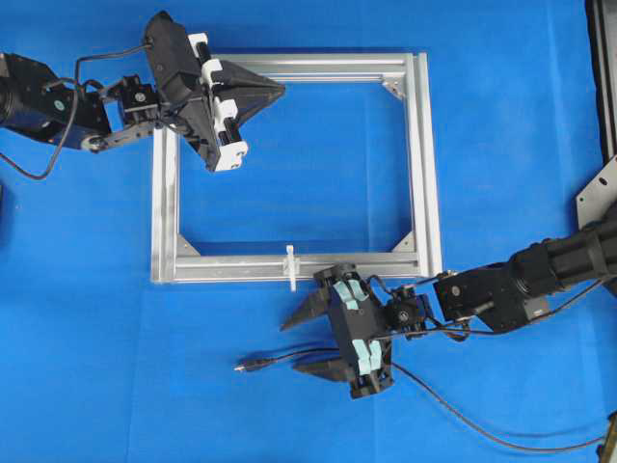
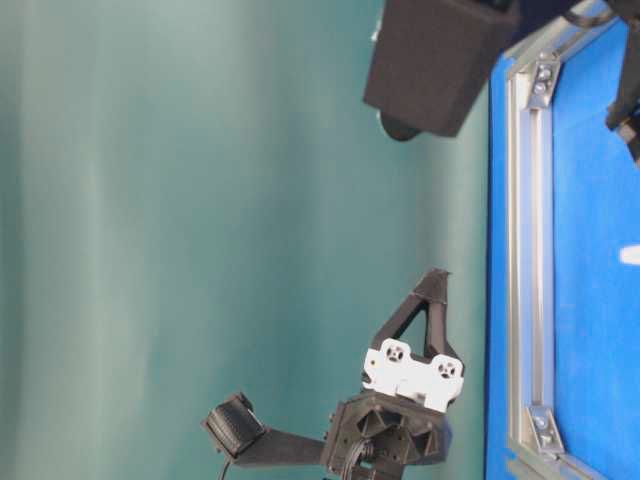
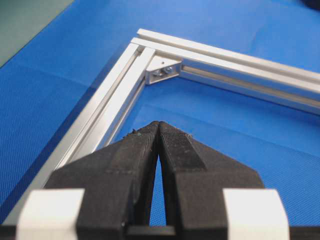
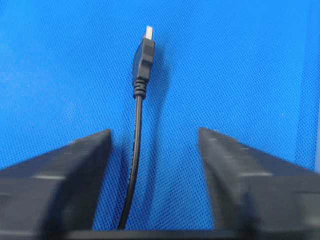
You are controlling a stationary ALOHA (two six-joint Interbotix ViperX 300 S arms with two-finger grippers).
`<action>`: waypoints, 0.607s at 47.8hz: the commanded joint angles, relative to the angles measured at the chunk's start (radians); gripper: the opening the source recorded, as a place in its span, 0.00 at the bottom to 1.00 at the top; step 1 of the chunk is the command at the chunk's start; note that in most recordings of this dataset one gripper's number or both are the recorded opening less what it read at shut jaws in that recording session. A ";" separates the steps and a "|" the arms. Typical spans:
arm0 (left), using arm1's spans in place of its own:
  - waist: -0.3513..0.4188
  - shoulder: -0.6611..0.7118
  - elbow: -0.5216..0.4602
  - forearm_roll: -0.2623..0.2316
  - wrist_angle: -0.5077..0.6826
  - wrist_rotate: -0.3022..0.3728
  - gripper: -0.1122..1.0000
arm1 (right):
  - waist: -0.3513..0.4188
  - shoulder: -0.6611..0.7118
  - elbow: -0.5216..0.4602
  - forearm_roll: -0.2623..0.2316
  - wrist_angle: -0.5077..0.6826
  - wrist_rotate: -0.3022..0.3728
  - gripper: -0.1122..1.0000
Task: Insert the wire through the string loop located in the center.
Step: 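Close the right gripper on the cable just behind the USB plug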
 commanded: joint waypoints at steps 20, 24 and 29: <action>0.003 -0.028 -0.009 0.003 -0.006 0.000 0.10 | 0.003 -0.014 -0.015 0.002 -0.002 -0.002 0.07; 0.002 -0.029 -0.009 0.003 -0.006 0.000 0.10 | 0.003 -0.014 -0.015 0.003 -0.002 -0.002 0.07; 0.003 -0.028 -0.011 0.003 -0.005 0.000 0.10 | 0.003 -0.014 -0.015 0.002 -0.002 -0.002 0.07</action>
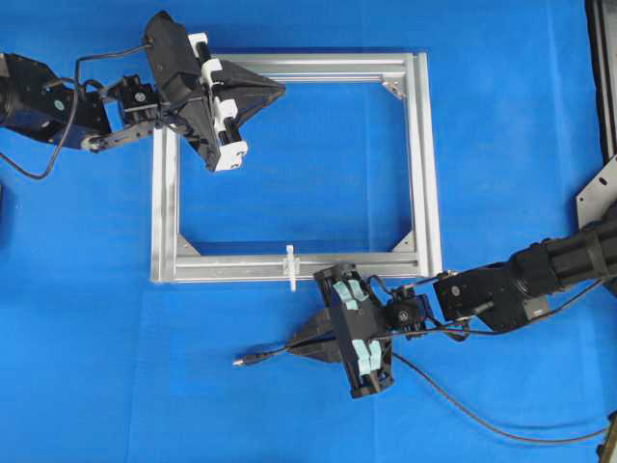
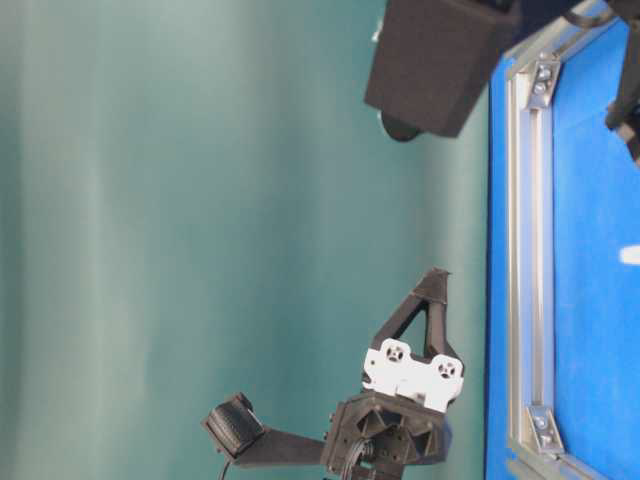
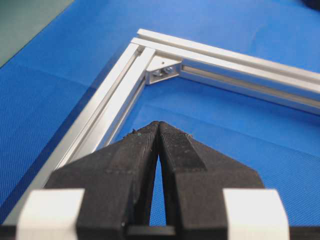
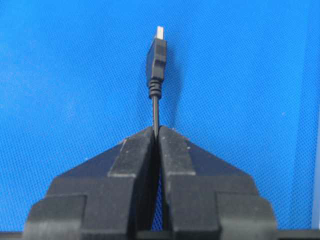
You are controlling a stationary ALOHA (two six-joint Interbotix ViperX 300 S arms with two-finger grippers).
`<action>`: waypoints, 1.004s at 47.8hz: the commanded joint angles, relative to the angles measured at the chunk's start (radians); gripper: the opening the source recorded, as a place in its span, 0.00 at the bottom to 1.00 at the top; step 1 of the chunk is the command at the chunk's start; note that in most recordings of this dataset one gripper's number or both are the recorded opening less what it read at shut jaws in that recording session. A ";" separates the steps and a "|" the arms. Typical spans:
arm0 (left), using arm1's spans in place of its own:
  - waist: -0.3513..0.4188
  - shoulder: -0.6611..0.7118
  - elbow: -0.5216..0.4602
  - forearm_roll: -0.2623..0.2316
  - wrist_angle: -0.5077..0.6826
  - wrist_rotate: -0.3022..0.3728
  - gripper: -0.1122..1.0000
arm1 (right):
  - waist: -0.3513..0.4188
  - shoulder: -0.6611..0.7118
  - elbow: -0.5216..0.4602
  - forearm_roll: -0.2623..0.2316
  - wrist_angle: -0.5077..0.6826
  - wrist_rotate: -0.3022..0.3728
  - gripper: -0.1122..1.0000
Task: Insert the wire through the string loop located in the center.
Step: 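Close the right gripper on the cable just behind the USB plug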
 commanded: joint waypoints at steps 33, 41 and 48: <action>0.002 -0.029 -0.009 0.003 -0.006 0.000 0.10 | 0.005 -0.135 -0.017 0.003 0.114 0.000 0.07; 0.003 -0.029 -0.011 0.003 -0.006 -0.002 0.10 | 0.005 -0.212 -0.017 0.003 0.186 -0.002 0.07; 0.002 -0.029 -0.012 0.003 -0.006 -0.002 0.10 | 0.005 -0.273 -0.017 0.002 0.247 -0.003 0.07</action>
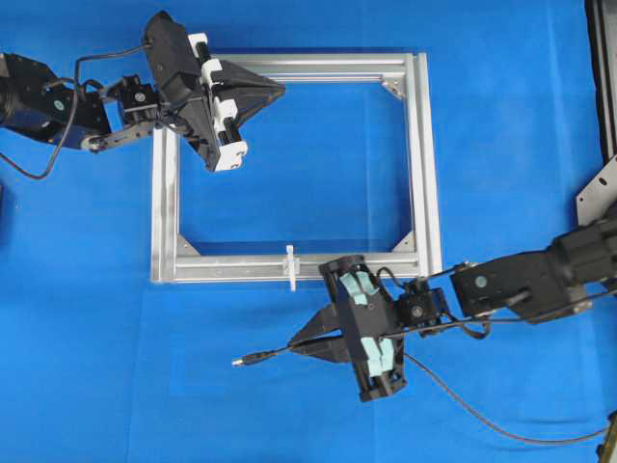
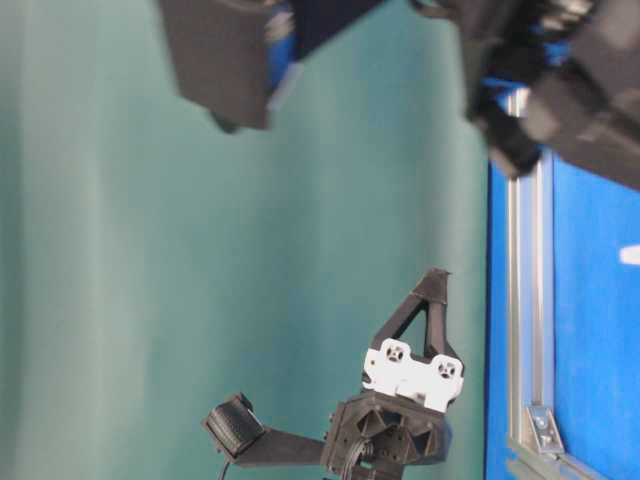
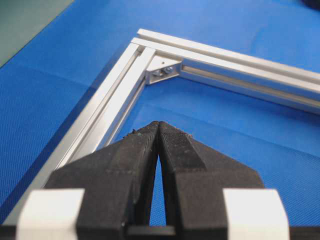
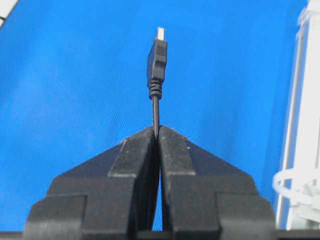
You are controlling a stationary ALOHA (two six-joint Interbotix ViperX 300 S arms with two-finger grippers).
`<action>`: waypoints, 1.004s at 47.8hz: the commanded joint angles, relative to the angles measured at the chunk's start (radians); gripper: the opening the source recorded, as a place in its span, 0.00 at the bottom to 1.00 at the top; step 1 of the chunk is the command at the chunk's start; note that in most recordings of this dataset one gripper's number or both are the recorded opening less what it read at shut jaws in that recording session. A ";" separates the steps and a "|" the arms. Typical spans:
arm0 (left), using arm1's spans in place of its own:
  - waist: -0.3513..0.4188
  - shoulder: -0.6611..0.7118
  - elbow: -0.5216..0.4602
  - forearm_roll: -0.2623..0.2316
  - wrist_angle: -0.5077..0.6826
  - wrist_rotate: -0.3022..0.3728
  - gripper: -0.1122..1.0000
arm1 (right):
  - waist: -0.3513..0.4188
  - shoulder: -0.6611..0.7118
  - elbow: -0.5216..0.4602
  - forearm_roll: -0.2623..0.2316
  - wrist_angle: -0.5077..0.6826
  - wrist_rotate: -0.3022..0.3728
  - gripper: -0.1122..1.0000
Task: Insert the wire through the string loop located in the center.
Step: 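Close the right gripper on the cable just behind the USB plug, then lift the cable and carry it toward the white zip-tie loop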
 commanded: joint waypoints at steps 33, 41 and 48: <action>0.003 -0.029 -0.011 0.003 -0.005 -0.002 0.10 | 0.005 -0.118 -0.015 -0.005 0.084 -0.008 0.07; 0.003 -0.029 -0.012 0.003 -0.005 -0.003 0.10 | 0.005 -0.117 -0.015 -0.005 0.084 -0.009 0.07; 0.002 -0.029 -0.011 0.003 -0.005 -0.005 0.10 | 0.005 -0.118 -0.014 -0.005 0.084 -0.008 0.07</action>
